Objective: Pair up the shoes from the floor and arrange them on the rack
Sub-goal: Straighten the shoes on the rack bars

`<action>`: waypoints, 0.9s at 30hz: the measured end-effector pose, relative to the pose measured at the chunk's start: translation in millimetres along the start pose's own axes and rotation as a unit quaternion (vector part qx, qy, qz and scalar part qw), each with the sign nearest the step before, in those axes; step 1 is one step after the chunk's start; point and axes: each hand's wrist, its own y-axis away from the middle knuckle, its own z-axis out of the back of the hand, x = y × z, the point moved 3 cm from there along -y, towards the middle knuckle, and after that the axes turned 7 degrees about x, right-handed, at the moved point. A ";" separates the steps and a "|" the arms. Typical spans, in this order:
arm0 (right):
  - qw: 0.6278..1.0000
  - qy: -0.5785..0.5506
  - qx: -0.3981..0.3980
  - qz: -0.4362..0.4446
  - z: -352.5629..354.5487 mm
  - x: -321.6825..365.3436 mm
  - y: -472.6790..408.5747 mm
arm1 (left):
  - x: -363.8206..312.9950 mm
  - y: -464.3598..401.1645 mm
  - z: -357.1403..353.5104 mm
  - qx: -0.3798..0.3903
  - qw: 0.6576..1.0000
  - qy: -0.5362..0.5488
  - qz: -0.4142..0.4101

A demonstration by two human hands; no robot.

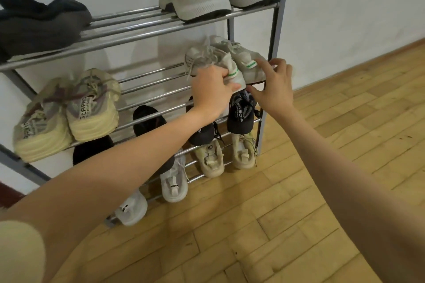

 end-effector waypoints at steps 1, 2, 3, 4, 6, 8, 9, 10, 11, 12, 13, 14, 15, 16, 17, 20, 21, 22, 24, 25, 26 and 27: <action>1.000 0.017 0.013 0.011 -0.9 -2.3 1.7 | 0.1 0.6 -3.1 -0.002 1.000 -0.016 -0.009; 0.999 0.033 0.024 0.021 -0.8 -4.3 3.1 | 0.1 1.2 -5.0 -0.003 0.999 -0.029 -0.019; 0.998 0.044 0.032 0.029 -0.8 -6.8 4.9 | 2.2 1.0 -7.1 -0.008 0.999 -0.037 -0.029; 0.997 0.050 0.033 0.037 -0.4 -8.7 6.1 | 4.1 0.9 -9.2 -0.011 0.999 -0.037 -0.032; 0.997 0.056 0.026 0.050 0.7 -10.9 7.0 | 6.5 0.4 -11.3 -0.021 0.999 -0.025 -0.035; 0.997 0.050 0.019 0.056 -0.9 -11.4 6.6 | 8.9 1.3 -11.2 -0.043 0.998 -0.015 -0.039; 0.997 0.041 0.013 0.058 -2.5 -11.6 6.6 | 9.7 1.8 -10.9 -0.058 0.997 -0.019 -0.045; 0.998 0.028 0.005 0.058 -4.7 -12.0 6.6 | 9.4 3.0 -10.4 -0.071 0.996 -0.029 -0.049; 0.998 0.014 -0.004 0.056 -7.0 -12.4 6.4 | 9.5 4.0 -10.1 -0.084 0.994 -0.038 -0.054; 0.998 0.000 -0.014 0.054 -8.9 -12.5 5.9 | 9.7 5.3 -9.6 -0.094 0.993 -0.045 -0.057; 0.998 -0.010 -0.022 0.052 -10.6 -12.4 5.0 | 10.6 6.3 -9.5 -0.100 0.992 -0.051 -0.060; 0.998 -0.015 -0.028 0.049 -11.6 -12.2 3.6 | 11.1 7.4 -9.0 -0.103 0.991 -0.057 -0.062; 0.998 -0.017 -0.031 0.047 -11.8 -12.1 2.1 | 11.7 8.1 -8.4 -0.109 0.990 -0.064 -0.067; 0.998 -0.017 -0.032 0.048 -11.9 -11.7 1.1 | 12.3 8.9 -7.5 -0.114 0.988 -0.072 -0.069; 0.998 -0.017 -0.032 0.050 -11.5 -11.5 0.7 | 13.0 8.8 -6.8 -0.119 0.987 -0.077 -0.071; 0.998 -0.019 -0.034 0.053 -11.7 -11.8 0.7 | 12.7 6.8 -6.6 -0.118 0.987 -0.076 -0.073; 0.998 -0.020 -0.034 0.053 -11.8 -12.1 0.6 | 11.8 5.3 -7.7 -0.113 0.988 -0.076 -0.078; 0.998 -0.021 -0.036 0.055 -11.7 -12.4 0.4 | 10.6 4.1 -9.0 -0.109 0.988 -0.074 -0.080; 0.997 -0.023 -0.040 0.058 -11.8 -13.4 0.3 | 7.5 1.1 -11.2 -0.109 0.989 -0.073 -0.070; 0.997 -0.025 -0.040 0.058 -12.1 -13.8 0.3 | 7.0 -1.5 -12.3 -0.109 0.989 -0.074 -0.061; 0.997 -0.027 -0.040 0.056 -12.7 -14.0 -0.1 | 7.3 -4.3 -13.2 -0.104 0.991 -0.074 -0.050; 0.997 -0.030 -0.038 0.054 -13.3 -13.8 -0.4 | 8.5 -7.5 -14.5 -0.093 0.992 -0.071 -0.042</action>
